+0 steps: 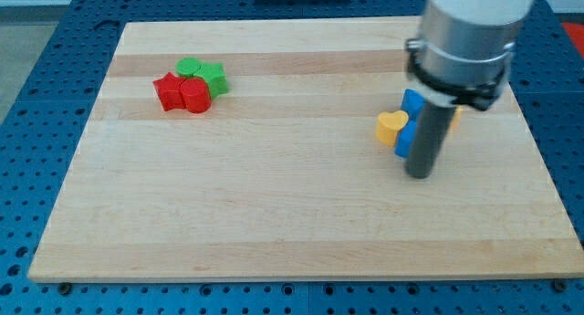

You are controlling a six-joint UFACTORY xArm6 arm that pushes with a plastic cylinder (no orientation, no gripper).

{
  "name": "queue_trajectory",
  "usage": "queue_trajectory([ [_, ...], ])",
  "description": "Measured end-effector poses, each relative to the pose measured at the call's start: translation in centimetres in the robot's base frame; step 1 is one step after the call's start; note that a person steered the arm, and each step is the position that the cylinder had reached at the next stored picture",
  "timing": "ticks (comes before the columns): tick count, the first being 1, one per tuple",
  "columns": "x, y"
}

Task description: Push the blue cube towards bottom center

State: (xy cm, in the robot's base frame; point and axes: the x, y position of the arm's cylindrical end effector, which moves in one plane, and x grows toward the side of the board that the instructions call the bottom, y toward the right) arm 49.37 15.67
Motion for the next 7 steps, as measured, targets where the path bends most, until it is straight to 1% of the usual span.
queue_trajectory([
  [1, -0.7, 3.7],
  [3, -5.3, 3.7],
  [5, -0.8, 0.1],
  [6, -0.9, -0.3],
  [7, -1.5, 1.5],
])
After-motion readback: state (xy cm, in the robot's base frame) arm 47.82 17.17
